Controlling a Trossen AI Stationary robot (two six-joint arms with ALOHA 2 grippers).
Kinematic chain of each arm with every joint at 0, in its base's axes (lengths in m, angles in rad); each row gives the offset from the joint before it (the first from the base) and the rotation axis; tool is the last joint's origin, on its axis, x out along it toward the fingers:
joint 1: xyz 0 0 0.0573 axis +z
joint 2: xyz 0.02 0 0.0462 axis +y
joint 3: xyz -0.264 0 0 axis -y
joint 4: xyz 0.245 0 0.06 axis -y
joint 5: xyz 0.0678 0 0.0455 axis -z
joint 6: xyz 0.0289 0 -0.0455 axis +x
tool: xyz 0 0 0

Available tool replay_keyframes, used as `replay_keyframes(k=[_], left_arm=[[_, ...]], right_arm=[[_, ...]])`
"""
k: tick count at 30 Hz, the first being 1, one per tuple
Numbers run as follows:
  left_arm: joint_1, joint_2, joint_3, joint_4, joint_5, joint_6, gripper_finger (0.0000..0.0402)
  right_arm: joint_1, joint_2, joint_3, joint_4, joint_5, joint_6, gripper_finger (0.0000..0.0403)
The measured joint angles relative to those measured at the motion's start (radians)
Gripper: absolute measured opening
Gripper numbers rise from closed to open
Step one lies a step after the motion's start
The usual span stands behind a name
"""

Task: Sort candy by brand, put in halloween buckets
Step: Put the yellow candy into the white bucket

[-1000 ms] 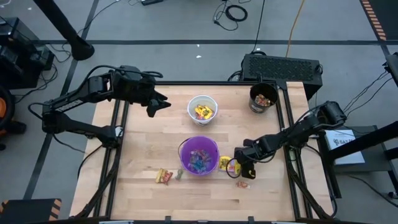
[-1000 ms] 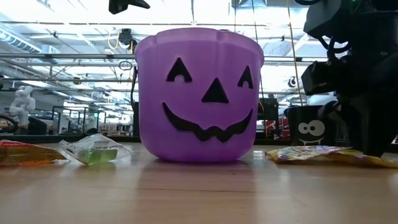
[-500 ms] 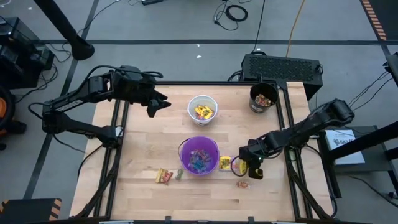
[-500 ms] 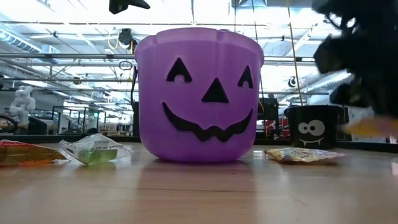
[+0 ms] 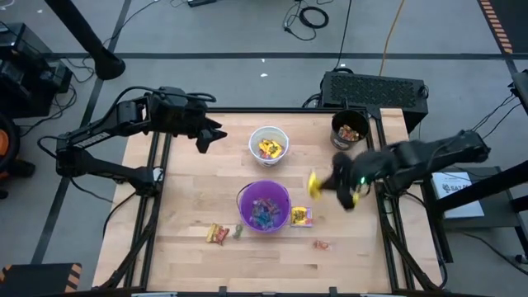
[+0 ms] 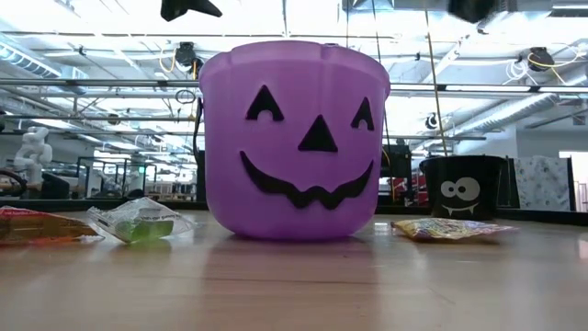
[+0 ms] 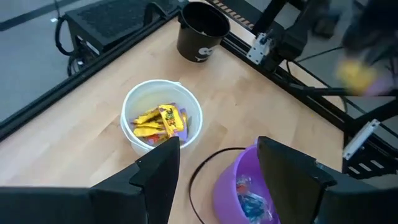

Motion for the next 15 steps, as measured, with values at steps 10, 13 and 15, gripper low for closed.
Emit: replay_keyframes(k=[10,13,15], left_arm=[[0.000,0.000,0.000,0.049,-0.058,-0.006,0.0221],[0.000,0.000,0.000,0.068,-0.066,-0.008,0.0221],[0.000,0.000,0.000,0.083,-0.075,-0.008,0.0221]], right_arm=[[-0.211,-0.102,0.115,0.659,0.098,-0.342,0.0000],[-0.265,-0.114,0.115,0.730,0.006,-0.359,0.0000],[-0.293,-0.114,0.115,0.757,-0.068,-0.348,0.0000]])
